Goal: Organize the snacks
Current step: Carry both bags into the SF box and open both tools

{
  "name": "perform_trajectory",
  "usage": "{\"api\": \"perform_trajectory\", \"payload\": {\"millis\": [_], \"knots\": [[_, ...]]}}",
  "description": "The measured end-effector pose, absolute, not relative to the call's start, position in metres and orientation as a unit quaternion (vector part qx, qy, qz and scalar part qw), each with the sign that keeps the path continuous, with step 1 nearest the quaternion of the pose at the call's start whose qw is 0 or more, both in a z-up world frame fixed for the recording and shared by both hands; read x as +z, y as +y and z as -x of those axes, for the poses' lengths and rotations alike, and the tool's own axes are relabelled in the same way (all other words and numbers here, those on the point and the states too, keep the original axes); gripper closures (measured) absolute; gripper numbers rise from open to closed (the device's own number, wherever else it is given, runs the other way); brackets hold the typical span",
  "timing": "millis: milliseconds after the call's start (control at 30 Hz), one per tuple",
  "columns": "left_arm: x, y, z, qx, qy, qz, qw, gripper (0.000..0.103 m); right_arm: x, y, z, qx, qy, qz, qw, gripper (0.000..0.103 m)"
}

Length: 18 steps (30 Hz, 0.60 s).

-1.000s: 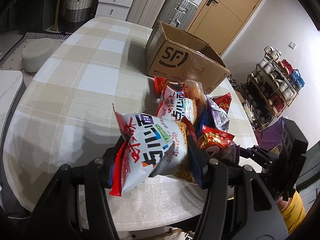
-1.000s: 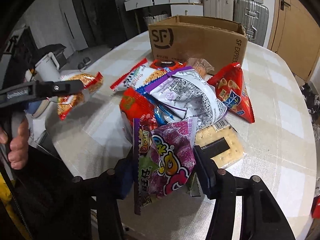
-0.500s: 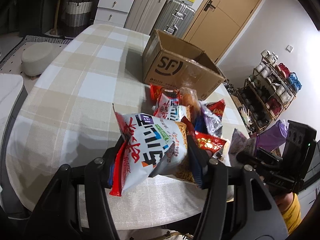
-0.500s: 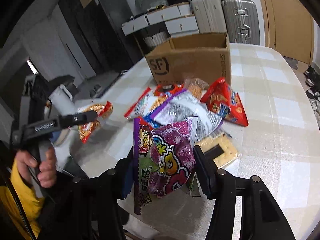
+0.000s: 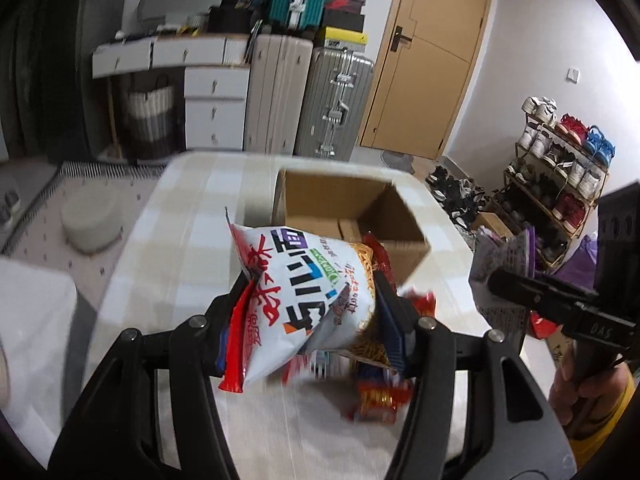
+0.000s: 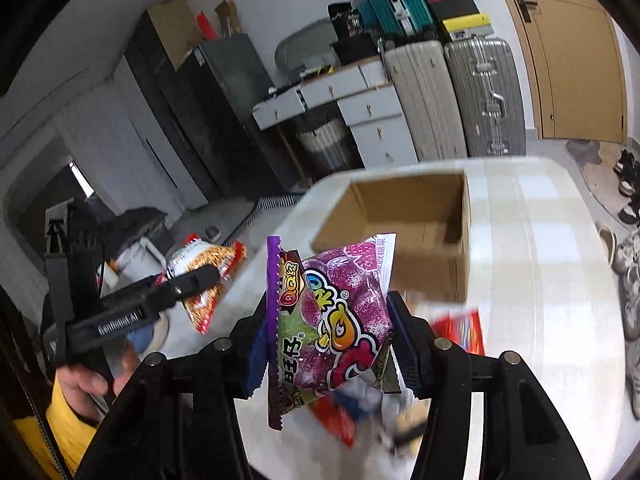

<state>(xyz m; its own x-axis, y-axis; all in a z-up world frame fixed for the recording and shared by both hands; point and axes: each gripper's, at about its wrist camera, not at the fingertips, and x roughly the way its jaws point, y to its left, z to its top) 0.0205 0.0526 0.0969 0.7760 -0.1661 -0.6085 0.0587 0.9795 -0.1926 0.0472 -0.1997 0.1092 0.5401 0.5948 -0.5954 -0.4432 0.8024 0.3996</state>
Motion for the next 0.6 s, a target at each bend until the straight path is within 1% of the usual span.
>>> {"api": "perform_trajectory", "payload": {"millis": [167,300,467,600], "knots": [[0.127,0.038,-0.063,-0.063,0.331,0.067,0.939,0.049,0.138,-0.192,-0.091,0.292,0.371,-0.107,0.875,0.049],[0.137,0.022,-0.098,-0.067,0.34,0.049,0.937,0.049,0.154,-0.182,-0.13,0.285,0.369,-0.099,0.879,0.049],[0.137,0.006,-0.155,-0.072,0.359,0.045,0.929,0.049,0.149,-0.172,-0.174,0.279,0.383,-0.101,0.875,0.049],[0.122,-0.001,-0.203,-0.066,0.384,0.043,0.92,0.049,0.128,-0.158,-0.211,0.27,0.407,-0.089,0.868,0.049]]}}
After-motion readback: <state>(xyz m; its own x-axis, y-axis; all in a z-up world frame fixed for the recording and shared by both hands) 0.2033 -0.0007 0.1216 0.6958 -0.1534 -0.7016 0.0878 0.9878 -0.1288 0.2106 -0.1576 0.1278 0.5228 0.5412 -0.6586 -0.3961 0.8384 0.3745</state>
